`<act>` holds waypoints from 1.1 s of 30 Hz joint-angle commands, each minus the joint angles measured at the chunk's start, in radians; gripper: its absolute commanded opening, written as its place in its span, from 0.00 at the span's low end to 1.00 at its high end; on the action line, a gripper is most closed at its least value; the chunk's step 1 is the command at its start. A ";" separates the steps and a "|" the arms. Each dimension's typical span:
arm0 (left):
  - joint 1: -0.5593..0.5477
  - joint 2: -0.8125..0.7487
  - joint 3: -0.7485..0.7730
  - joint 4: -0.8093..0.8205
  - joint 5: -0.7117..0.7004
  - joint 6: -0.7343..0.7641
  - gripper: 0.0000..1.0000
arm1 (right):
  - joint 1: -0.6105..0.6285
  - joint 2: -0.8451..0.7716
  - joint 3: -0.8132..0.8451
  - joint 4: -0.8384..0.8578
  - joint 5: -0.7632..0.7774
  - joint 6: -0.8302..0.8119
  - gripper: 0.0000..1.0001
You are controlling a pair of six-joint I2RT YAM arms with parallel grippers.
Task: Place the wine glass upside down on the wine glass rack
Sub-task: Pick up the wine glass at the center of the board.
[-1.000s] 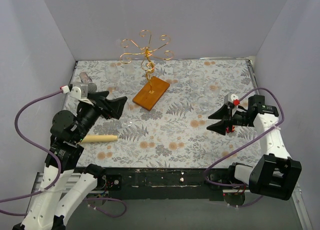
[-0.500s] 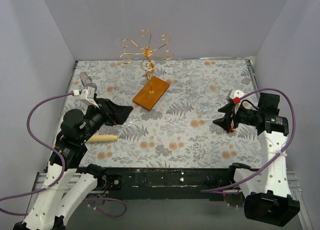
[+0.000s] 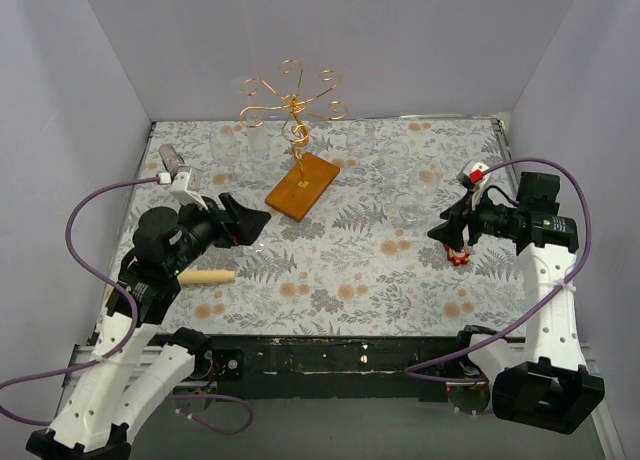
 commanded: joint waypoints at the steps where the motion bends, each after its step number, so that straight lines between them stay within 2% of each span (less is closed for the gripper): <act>1: 0.007 0.006 0.026 0.026 0.012 0.022 0.98 | -0.006 0.013 0.089 0.026 0.023 0.055 0.68; 11: 0.005 0.038 0.040 0.053 -0.006 0.039 0.98 | -0.080 0.100 0.290 0.110 0.044 0.227 0.68; 16: 0.007 0.083 0.066 0.082 0.005 0.031 0.98 | -0.083 0.186 0.367 0.176 0.144 0.345 0.66; 20: 0.007 0.086 0.069 0.095 0.016 0.019 0.98 | -0.074 0.246 0.416 0.167 0.144 0.362 0.65; 23: 0.007 0.080 0.071 0.089 0.016 0.015 0.98 | -0.021 0.291 0.464 0.132 0.194 0.339 0.65; 29: 0.007 0.071 0.089 0.064 0.003 0.005 0.98 | 0.164 0.375 0.518 0.032 0.342 0.206 0.66; 33: 0.008 0.068 0.103 0.056 -0.012 0.002 0.98 | 0.243 0.427 0.557 -0.011 0.382 0.145 0.66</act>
